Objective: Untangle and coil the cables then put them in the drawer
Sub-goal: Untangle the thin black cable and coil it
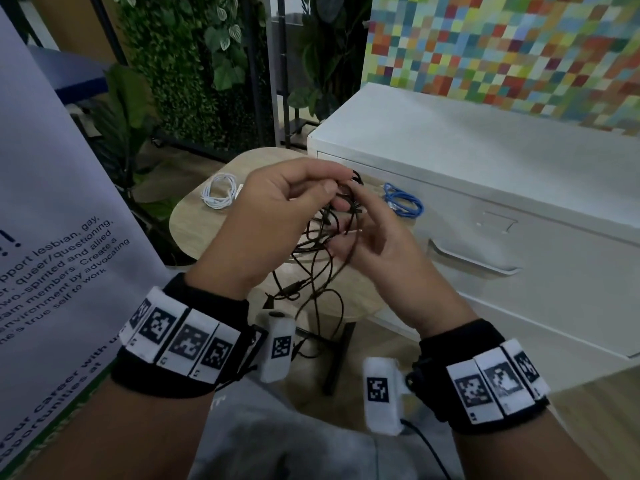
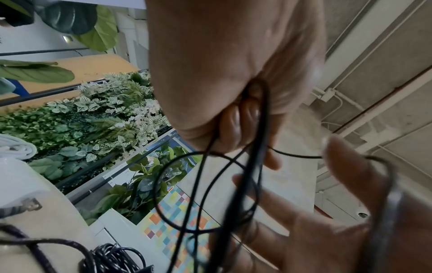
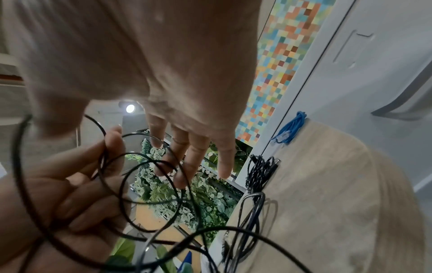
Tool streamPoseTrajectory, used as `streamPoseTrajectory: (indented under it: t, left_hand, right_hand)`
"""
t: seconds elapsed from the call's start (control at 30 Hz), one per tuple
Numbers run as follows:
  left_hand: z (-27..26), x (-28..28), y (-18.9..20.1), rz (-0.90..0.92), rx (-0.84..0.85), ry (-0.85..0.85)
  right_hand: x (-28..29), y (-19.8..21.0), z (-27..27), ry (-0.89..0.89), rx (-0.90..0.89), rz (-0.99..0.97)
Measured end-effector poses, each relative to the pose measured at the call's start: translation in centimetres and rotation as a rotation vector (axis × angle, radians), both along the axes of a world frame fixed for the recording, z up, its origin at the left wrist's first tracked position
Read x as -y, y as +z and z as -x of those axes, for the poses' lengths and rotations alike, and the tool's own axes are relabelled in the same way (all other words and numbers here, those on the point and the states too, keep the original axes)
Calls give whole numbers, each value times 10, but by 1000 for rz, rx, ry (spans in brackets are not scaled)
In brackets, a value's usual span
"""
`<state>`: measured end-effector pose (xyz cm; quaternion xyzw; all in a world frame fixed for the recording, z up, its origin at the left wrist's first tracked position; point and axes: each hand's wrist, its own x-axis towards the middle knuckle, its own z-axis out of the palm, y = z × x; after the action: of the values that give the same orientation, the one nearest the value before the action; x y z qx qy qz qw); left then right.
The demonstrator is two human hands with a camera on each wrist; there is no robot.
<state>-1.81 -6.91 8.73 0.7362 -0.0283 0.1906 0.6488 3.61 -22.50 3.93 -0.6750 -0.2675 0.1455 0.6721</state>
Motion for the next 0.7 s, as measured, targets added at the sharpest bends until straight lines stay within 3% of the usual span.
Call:
streamPoseTrajectory:
  t: [0.1, 0.27, 0.43, 0.6, 0.7]
  left_hand:
    - [-3, -5, -3, -55, -30, -46]
    - [-10, -4, -9, -120, -53, -31]
    - [-8, -3, -9, -126, -68, -46]
    - [-8, -15, -25, -588, -264, -132]
    - [-11, -20, -34, -454, -280, -10]
  right_hand:
    - [-1, 10, -7, 6, -198, -104]
    - [12, 14, -1, 127, -128, -138]
    - [11, 18, -1, -98, 172, 105]
    - [26, 19, -15, -394, 0, -162]
    - [47, 20, -27, -475, -2, -227]
